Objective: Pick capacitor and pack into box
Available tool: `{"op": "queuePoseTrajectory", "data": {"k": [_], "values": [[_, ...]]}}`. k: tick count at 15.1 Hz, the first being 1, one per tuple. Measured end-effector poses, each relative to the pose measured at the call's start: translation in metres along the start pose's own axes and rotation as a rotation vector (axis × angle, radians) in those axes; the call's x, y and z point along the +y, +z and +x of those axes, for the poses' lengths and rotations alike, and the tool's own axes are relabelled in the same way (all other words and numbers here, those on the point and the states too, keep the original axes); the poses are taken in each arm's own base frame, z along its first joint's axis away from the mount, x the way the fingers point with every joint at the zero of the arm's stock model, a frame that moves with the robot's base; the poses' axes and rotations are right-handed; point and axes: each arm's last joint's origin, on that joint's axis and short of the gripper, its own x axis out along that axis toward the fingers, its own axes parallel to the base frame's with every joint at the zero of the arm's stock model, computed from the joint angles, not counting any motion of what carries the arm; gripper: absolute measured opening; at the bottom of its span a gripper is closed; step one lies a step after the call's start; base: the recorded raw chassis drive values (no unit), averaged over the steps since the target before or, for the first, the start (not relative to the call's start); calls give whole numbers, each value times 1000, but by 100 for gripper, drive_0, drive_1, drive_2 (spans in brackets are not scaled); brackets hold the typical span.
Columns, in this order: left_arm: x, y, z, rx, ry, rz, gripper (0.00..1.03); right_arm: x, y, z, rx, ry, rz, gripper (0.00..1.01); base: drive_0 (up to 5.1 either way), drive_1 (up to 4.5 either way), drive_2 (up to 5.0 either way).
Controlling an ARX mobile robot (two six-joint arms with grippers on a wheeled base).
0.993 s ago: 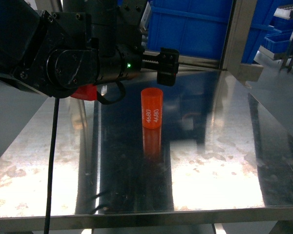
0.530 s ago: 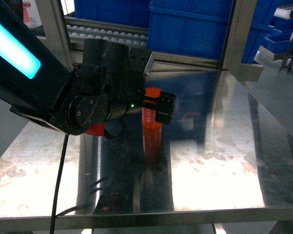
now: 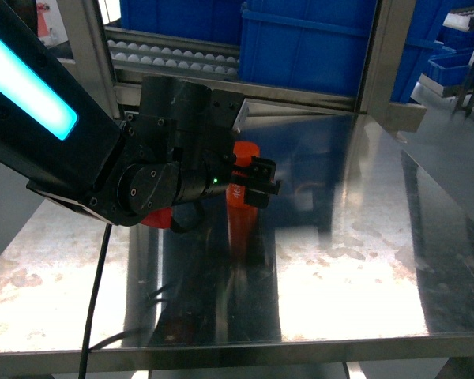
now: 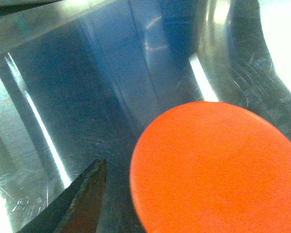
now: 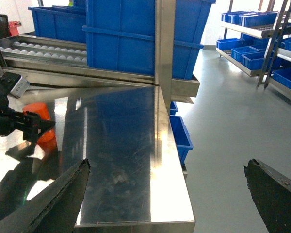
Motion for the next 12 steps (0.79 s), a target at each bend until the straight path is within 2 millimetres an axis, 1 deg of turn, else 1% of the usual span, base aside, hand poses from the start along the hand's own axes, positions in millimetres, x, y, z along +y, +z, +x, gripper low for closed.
{"op": "queuePoseTrajectory", "data": {"k": [1,3,6,7,8,9,10,11,12], "values": [[0,0,0,0,0,-7,63,0,0,0,0,0,0,98,0,0,0],[0,1,0,-3,1,-8,46,0,0,0,0,0,0,98,0,0,0],[4,4,-2,-36,32,-22,45,0,0,0,0,0,0,98,0,0,0],[7,5,-9,-47,51,-35,45,0,0,0,0,0,0,98,0,0,0],[11,10,-18,-66,72,-43,45,0,0,0,0,0,0,98,0,0,0],[18,21,-29,-119,110,-49,45,0,0,0,0,0,0,98,0,0,0],[28,38,-47,-188,161,-61,44,0,0,0,0,0,0,98,0,0,0],[36,55,-69,-269,216,-71,44,0,0,0,0,0,0,98,0,0,0],[43,65,-90,-317,256,-81,44,0,0,0,0,0,0,98,0,0,0]]}}
